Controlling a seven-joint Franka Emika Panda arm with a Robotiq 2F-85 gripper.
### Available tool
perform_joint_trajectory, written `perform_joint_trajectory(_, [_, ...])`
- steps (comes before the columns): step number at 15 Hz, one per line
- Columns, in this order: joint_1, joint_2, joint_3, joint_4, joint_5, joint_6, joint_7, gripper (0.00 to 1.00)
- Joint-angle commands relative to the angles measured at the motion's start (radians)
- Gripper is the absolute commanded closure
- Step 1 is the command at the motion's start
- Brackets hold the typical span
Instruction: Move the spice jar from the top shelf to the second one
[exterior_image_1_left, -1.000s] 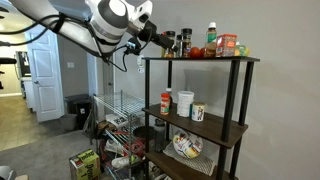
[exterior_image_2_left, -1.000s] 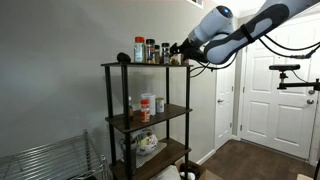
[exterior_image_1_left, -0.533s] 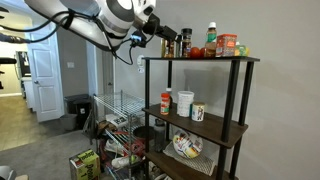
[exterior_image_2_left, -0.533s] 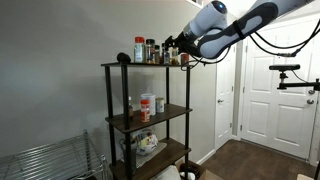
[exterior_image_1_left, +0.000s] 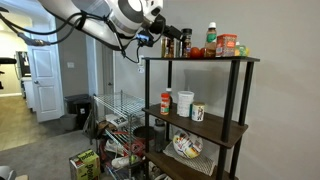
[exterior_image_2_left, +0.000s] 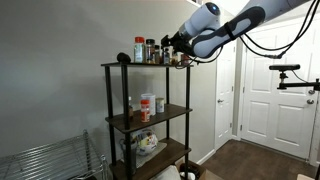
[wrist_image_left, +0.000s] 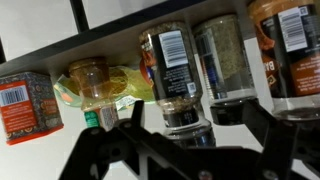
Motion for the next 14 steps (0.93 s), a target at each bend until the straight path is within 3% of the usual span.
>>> perform_joint_trajectory(1, [-0.03,0.041,0.023,0.075,-0.067,-0.027,0.083,0.0])
perform_joint_trajectory(14, [-0.006,0.119,0.008,0.174,-0.218,-0.072,0.249,0.0])
